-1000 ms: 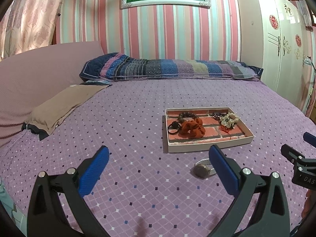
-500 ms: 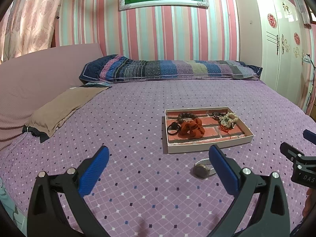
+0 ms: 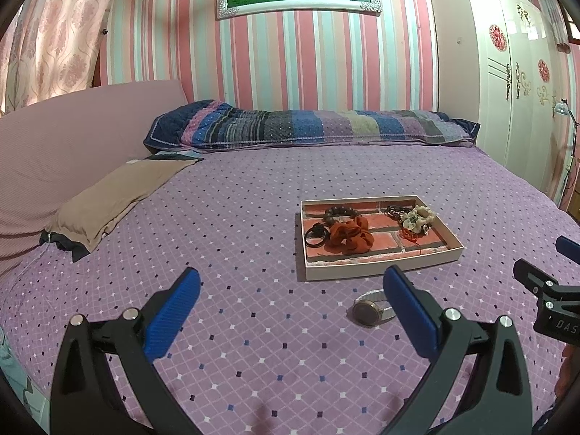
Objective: Organize jewelry
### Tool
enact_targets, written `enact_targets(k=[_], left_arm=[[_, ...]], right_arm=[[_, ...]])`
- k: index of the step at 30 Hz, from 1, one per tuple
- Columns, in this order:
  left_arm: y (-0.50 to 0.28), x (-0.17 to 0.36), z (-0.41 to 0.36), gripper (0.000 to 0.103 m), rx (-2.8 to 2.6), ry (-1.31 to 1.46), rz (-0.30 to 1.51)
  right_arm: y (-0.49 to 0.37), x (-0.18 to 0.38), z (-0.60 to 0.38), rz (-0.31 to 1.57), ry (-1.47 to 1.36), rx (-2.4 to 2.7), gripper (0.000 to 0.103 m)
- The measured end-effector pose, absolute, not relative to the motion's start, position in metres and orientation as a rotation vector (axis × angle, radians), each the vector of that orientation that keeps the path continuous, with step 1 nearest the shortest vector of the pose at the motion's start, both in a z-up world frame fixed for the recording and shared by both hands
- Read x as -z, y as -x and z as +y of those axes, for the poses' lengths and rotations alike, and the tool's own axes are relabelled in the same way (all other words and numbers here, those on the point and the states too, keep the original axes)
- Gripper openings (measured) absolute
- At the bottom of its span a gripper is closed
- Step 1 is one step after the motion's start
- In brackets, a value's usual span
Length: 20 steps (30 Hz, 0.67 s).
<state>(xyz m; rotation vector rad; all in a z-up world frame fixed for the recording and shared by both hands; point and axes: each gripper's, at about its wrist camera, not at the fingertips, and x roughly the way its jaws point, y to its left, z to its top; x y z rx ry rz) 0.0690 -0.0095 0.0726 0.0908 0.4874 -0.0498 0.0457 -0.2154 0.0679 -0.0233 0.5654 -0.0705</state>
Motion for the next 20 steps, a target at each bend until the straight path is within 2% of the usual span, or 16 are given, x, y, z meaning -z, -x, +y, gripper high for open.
enact_targets(k=[20], left_arm=[[-0.0721,-0.0698,-0.0125,0.099,0.068,-0.097,0.514]], right_arm=[[-0.0449,-0.0728,-0.2176,0.56,0.031,0.077,0.099]])
